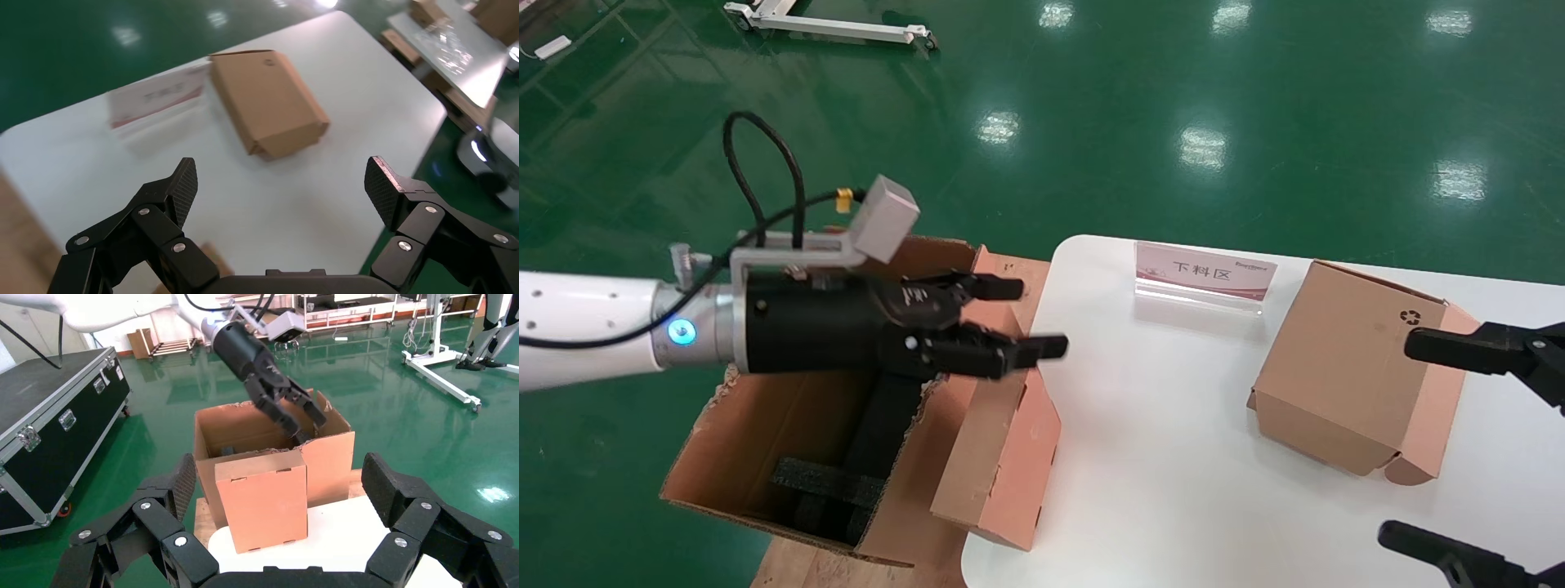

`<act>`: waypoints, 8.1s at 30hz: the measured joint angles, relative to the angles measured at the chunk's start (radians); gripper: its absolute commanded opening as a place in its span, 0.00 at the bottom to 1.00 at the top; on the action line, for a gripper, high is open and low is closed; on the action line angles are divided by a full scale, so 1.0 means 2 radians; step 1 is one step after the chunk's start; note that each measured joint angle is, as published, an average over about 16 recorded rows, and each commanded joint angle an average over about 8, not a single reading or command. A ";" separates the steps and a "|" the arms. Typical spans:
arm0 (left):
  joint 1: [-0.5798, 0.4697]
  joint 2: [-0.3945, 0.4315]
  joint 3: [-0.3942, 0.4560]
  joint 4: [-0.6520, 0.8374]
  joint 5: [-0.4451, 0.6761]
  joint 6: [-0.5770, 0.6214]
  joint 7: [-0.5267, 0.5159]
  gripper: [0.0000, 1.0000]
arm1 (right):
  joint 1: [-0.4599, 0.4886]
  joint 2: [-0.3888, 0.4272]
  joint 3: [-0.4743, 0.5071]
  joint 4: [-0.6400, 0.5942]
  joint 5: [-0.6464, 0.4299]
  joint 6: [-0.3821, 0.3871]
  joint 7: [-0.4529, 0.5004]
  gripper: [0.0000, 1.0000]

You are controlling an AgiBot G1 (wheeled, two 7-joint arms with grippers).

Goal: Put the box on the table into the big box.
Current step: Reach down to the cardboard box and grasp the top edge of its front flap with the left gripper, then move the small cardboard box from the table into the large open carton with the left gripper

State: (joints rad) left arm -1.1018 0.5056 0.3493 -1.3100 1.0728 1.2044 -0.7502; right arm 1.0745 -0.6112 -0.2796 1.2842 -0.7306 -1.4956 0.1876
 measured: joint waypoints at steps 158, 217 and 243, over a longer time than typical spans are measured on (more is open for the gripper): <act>-0.520 0.287 0.690 -0.085 0.244 0.152 -0.759 0.00 | 0.000 0.000 0.000 0.000 0.000 0.000 0.000 0.00; -0.611 0.187 0.550 -0.036 0.352 0.087 -0.707 0.00 | 0.000 0.000 0.000 0.000 0.000 0.000 0.000 1.00; -0.665 0.154 0.563 0.024 0.427 0.123 -0.600 0.00 | 0.000 0.000 0.000 0.000 0.000 0.000 0.000 1.00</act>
State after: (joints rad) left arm -2.4318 0.8136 1.4762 -1.2625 1.9261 1.4495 -1.9494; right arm 1.0743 -0.6110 -0.2795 1.2840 -0.7305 -1.4954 0.1876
